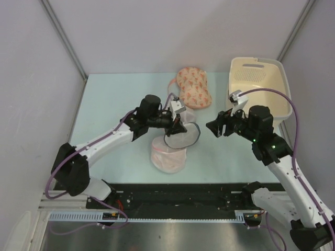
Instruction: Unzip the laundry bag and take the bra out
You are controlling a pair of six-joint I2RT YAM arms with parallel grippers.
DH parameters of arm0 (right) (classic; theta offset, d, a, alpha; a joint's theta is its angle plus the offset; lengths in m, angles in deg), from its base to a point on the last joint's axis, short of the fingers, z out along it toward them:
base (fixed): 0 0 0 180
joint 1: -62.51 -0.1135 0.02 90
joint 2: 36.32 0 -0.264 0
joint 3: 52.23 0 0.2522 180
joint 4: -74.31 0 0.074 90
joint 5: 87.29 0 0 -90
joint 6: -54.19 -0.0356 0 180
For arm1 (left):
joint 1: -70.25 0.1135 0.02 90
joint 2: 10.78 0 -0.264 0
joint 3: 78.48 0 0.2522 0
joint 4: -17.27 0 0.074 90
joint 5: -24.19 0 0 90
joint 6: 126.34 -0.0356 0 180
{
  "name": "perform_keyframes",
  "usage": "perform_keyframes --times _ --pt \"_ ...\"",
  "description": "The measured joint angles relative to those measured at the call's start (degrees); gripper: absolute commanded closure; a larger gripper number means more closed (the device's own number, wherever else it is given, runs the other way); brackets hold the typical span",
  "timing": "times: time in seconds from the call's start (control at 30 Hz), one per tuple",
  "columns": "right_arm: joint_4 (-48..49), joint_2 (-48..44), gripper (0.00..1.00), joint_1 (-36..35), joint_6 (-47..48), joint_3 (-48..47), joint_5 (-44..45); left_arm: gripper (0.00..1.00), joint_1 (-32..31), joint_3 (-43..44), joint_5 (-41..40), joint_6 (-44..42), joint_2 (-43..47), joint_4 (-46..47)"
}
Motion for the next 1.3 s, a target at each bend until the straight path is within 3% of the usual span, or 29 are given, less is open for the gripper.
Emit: perform_keyframes --times 0.13,0.2,0.33,0.43,0.47,0.6,0.73,0.87,0.93,1.3 --pt "2.89 -3.78 0.44 3.04 -3.28 -0.46 -0.94 1.00 -0.09 -6.29 -5.16 -0.24 5.16 8.33" --pt "4.63 -3.72 0.55 4.15 -5.64 -1.05 -2.73 1.00 -0.39 -9.86 -6.67 -0.72 7.39 13.44" --pt "8.61 1.68 0.66 4.39 -12.46 -1.77 -9.79 1.00 -1.68 -17.27 -9.25 -3.74 10.84 22.40" --pt "9.77 7.39 0.62 3.89 -16.55 -1.77 -13.03 1.00 -3.21 -22.38 -12.24 -5.86 12.07 26.77" --pt "9.53 9.22 0.56 3.26 -17.29 -1.75 -12.74 1.00 -4.04 -23.89 -13.68 -6.27 12.09 27.76" --pt "5.81 13.14 0.49 -1.66 -17.64 -1.60 -8.20 1.00 -8.72 -29.44 -19.76 -6.03 12.11 32.68" --pt "2.73 13.46 0.71 -5.92 -17.20 -1.60 -4.26 1.00 -11.74 -32.52 -23.30 -3.67 12.13 36.72" --pt "0.96 13.33 0.75 -8.79 -17.05 -1.55 -2.36 1.00 -12.13 -33.40 -24.70 -2.16 12.22 38.60" --pt "0.70 12.87 0.85 -10.27 -17.20 -1.05 -0.74 1.00 -12.17 -33.57 -25.11 -1.70 12.26 39.17" --pt "2.05 14.71 0.90 -17.84 -20.44 1.40 5.09 1.00 -12.17 -33.59 -25.16 -0.57 12.28 38.93"
